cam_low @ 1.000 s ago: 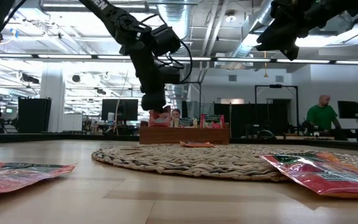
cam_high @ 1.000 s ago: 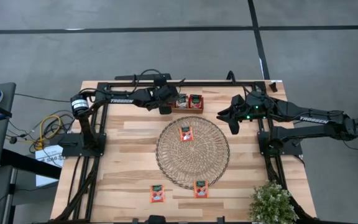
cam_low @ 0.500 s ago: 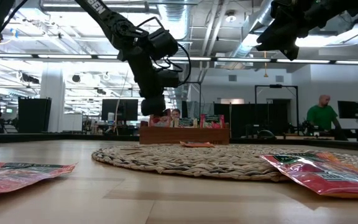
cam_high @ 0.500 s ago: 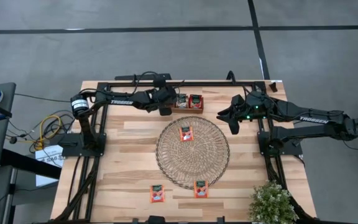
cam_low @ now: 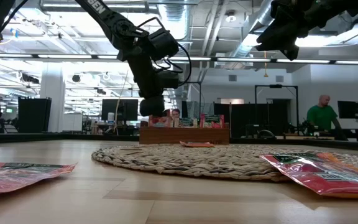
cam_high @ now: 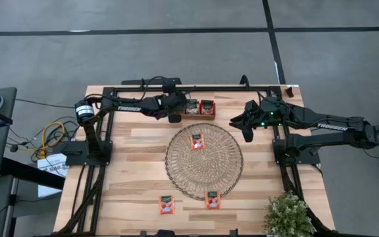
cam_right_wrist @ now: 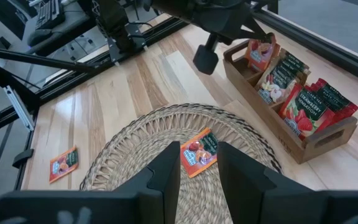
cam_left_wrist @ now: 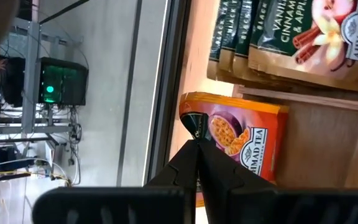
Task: Pick & Place Tea
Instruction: Put the orange tea bag into the left section of the brown wooden organizer
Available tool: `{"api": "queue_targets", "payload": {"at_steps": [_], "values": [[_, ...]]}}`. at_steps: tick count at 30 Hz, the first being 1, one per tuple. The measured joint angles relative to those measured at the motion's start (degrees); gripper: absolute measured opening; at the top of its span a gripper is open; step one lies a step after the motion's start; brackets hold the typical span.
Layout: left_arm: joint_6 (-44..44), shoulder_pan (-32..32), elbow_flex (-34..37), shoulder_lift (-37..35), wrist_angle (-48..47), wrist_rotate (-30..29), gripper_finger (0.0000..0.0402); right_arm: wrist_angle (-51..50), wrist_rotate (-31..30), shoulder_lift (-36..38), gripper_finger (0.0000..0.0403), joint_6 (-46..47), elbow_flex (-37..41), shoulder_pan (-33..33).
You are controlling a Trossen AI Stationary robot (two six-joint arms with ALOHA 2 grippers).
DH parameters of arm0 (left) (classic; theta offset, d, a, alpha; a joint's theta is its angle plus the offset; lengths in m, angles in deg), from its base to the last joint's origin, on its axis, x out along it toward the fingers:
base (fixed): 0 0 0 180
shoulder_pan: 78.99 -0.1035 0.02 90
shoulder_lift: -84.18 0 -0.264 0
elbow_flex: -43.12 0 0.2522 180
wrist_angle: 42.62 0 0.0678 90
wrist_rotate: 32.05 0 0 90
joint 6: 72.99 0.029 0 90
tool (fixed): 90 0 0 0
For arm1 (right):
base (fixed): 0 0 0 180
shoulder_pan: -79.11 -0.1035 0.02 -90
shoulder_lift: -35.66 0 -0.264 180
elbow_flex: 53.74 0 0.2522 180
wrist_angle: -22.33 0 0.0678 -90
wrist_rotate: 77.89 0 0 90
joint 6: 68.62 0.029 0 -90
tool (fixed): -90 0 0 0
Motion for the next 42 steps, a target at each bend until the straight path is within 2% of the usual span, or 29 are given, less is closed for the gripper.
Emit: {"api": "queue_targets", "payload": {"at_steps": [11, 42], "values": [[-1.0, 0.6, 0.0, 0.0, -0.6, -1.5, 0.0001, 0.0, 0.0, 0.0, 0.0097, 0.0, 0.0, 0.0], [-1.0, 0.7, 0.0, 0.0, -0.6, 0.8, 0.0008, 0.0, 0.0, 0.0, 0.0097, 0.0, 0.0, 0.0]]}}
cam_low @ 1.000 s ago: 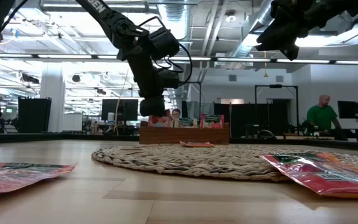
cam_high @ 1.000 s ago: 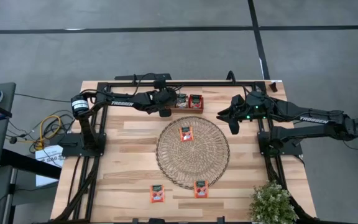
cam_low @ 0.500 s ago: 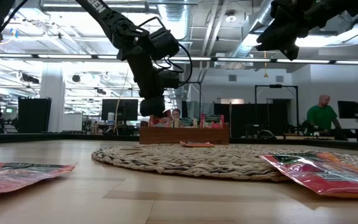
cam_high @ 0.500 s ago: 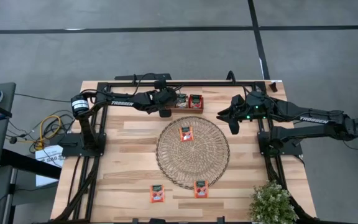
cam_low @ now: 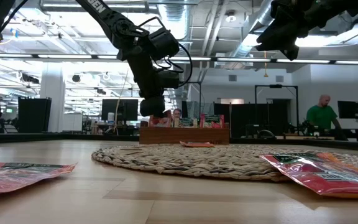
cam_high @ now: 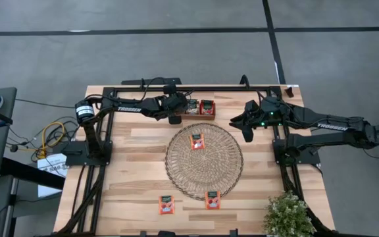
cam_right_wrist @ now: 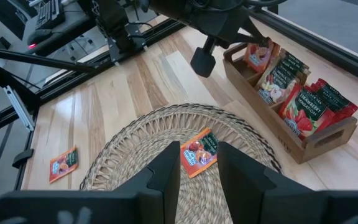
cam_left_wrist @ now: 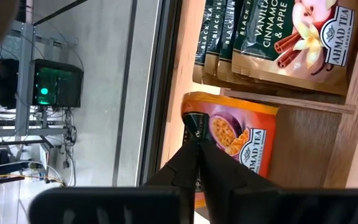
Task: Pick & Place Tea
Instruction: Put the orange tea bag into the left section of the brown wooden organizer
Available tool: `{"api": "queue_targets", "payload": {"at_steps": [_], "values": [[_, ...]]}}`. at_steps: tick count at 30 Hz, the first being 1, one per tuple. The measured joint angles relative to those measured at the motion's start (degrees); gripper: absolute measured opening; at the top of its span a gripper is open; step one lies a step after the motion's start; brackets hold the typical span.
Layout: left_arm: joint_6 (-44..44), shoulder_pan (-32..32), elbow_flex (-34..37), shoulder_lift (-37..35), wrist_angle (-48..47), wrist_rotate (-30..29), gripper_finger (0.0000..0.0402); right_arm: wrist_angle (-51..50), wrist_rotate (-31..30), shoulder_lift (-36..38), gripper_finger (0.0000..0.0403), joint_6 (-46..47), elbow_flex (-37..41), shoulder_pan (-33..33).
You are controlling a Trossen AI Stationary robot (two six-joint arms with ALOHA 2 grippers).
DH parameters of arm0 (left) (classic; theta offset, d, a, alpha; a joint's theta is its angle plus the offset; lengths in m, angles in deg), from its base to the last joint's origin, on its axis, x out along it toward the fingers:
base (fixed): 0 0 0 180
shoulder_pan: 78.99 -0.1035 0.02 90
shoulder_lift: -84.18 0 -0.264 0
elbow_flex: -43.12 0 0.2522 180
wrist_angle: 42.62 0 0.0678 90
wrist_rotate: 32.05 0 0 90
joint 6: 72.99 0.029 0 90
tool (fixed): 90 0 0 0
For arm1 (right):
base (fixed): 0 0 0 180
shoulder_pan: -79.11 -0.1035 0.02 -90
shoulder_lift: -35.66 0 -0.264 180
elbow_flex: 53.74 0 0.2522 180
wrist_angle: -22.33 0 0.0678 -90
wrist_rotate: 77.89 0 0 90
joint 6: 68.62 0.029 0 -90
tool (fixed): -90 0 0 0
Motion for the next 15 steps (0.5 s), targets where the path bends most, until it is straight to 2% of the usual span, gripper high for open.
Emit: {"api": "queue_targets", "payload": {"at_steps": [9, 15], "values": [[0.0, 0.1, 0.0, 0.0, 0.0, -0.8, 0.0079, 0.0, 0.0, 0.0, 0.0097, 0.0, 0.0, 0.0], [0.5, 0.1, 0.0, 0.0, 0.1, -8.2, 0.0109, 0.0, 0.0, 0.0, 0.0097, 0.0, 0.0, 0.0]]}}
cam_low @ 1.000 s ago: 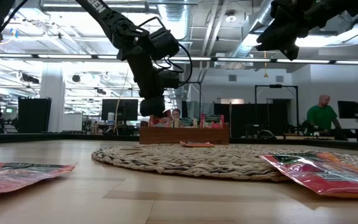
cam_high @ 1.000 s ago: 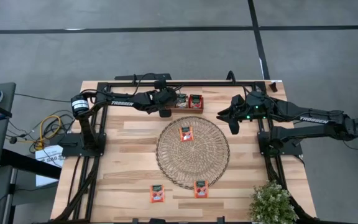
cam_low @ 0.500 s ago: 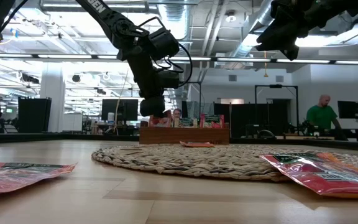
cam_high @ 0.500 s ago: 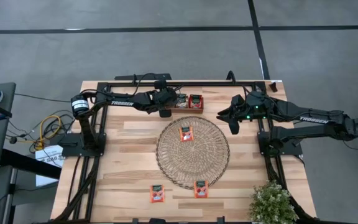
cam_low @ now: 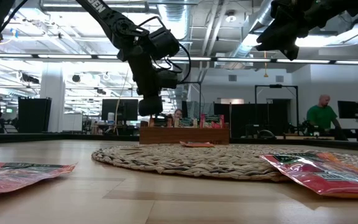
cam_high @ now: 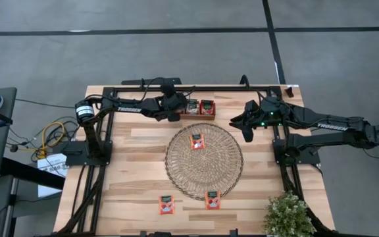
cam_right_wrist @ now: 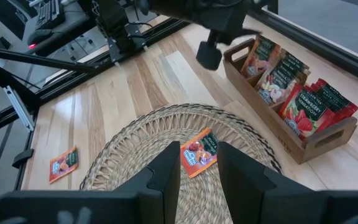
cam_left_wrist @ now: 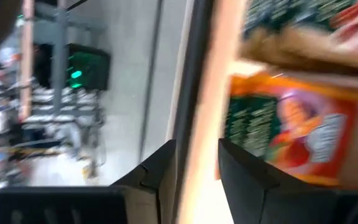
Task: Pick & Place Tea
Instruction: Put the orange tea bag into the left section of the brown wooden organizer
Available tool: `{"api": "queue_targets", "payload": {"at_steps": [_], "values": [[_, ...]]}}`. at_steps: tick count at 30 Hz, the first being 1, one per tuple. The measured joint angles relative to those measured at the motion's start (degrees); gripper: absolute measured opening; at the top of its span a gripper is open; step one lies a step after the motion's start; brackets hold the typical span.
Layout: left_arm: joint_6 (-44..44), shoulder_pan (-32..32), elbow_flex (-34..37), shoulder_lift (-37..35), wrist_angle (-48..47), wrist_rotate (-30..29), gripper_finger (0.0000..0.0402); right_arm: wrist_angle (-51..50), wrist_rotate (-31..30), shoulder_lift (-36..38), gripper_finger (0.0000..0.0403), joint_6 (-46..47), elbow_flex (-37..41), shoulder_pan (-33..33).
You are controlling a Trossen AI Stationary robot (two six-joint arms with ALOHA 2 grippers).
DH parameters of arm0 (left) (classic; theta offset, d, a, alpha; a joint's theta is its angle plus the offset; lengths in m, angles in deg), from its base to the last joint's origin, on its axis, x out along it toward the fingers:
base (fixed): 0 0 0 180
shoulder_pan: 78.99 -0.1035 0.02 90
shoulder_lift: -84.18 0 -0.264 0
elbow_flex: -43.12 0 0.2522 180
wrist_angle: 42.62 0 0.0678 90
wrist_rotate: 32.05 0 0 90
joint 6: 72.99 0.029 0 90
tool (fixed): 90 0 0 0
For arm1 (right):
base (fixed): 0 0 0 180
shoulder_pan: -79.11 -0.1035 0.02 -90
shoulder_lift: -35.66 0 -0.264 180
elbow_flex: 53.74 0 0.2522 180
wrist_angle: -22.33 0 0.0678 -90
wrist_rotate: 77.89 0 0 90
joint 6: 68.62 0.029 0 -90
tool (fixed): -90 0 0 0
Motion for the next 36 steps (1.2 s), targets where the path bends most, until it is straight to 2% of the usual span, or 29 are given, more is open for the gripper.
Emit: {"api": "queue_targets", "payload": {"at_steps": [5, 9, 13, 16, 21, 23, 27, 33, 36], "values": [[2.9, 2.0, -1.4, -2.2, 0.1, -8.7, 0.0113, 0.1, 0.0, 0.0, 0.0097, 0.0, 0.0, 0.0], [0.7, 6.1, -2.3, -6.3, -1.3, -9.0, 0.0113, 0.3, 0.0, 0.0, 0.0097, 0.0, 0.0, 0.0], [-5.9, 11.5, -2.4, -10.7, -1.7, -8.6, 0.0113, 0.4, 0.0, 0.0, 0.0097, 0.0, 0.0, 0.0], [-8.9, 15.1, -2.5, -13.1, -3.6, -2.4, 0.0113, 0.4, 0.0, 0.0, 0.0097, 0.0, 0.0, 0.0], [-19.6, 19.3, -2.5, -15.1, -4.9, 19.3, 0.0113, 0.4, 0.0, 0.0, 0.0097, 0.0, 0.0, 0.0], [-24.6, 20.1, -2.5, -14.9, -4.8, 24.7, 0.0113, 0.3, 0.0, 0.0, 0.0097, 0.0, 0.0, 0.0], [-30.4, 20.5, -2.5, -13.3, -5.1, 25.8, 0.0113, -0.4, 0.0, 0.0, 0.0097, -0.5, 0.0, 0.0], [-31.0, 20.6, -2.8, -9.7, -3.7, 26.0, 0.0112, -0.7, 0.1, 0.0, 0.0097, -6.9, 0.0, -0.8], [-34.1, 20.6, -3.7, -8.4, -4.4, 27.6, 0.0112, 0.5, 0.1, 0.0, 0.0097, -9.7, 0.0, -1.9]]}}
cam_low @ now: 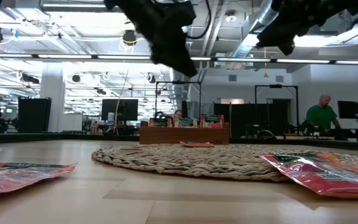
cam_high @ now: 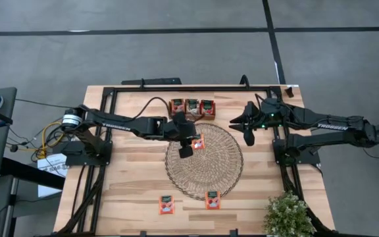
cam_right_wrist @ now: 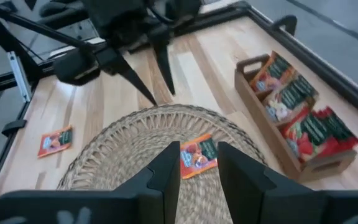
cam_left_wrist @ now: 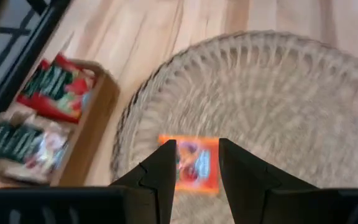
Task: Pick & Place Tea
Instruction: Put the orange tea bag into the left section of the brown wooden organizer
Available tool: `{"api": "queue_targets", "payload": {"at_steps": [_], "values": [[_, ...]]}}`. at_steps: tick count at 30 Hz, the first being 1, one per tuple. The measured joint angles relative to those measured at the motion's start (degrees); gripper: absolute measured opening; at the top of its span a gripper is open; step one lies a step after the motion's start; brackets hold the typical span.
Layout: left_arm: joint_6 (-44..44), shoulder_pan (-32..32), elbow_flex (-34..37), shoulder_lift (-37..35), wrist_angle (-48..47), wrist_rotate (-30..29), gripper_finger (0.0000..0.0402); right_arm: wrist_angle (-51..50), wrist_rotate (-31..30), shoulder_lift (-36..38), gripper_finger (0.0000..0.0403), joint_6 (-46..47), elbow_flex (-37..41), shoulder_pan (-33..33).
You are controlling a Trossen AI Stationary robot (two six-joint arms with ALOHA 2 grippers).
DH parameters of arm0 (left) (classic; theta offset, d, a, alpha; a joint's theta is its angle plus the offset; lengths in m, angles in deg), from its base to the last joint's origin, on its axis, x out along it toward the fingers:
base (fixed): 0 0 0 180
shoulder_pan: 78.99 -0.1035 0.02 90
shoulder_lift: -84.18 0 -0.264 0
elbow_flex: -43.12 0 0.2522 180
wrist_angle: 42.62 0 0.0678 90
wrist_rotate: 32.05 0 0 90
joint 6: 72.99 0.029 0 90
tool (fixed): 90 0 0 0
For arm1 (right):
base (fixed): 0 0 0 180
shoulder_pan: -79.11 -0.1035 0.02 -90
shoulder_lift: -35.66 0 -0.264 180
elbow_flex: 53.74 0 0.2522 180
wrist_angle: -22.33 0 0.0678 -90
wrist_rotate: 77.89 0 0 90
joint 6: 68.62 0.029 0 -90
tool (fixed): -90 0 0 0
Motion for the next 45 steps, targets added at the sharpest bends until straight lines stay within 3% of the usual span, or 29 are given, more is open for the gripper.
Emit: {"api": "queue_targets", "payload": {"at_steps": [12, 20, 24, 38, 45], "values": [[-5.6, 0.0, -3.3, 1.2, -3.3, -0.5, 0.0112, 1.2, -0.8, 7.0, 0.0097, -1.6, 0.6, -0.3], [-9.7, -0.1, -3.3, 1.2, -4.0, 1.6, 0.0112, 14.8, -1.9, 19.8, 0.0097, 8.7, 14.0, -0.3], [-9.8, -0.3, -4.3, 3.3, -4.9, 5.0, 0.0112, 17.0, -1.7, 24.4, 0.0097, 12.8, 18.2, -0.4], [1.3, -5.2, -31.2, 25.0, -29.8, 4.9, 0.0112, 16.5, -1.3, 27.3, 0.0097, 14.2, 19.3, -0.4], [-1.5, -7.4, -33.0, 26.3, -33.1, 5.8, 0.0112, 15.3, -0.1, 27.3, 0.0097, 14.2, 19.3, -0.4]]}}
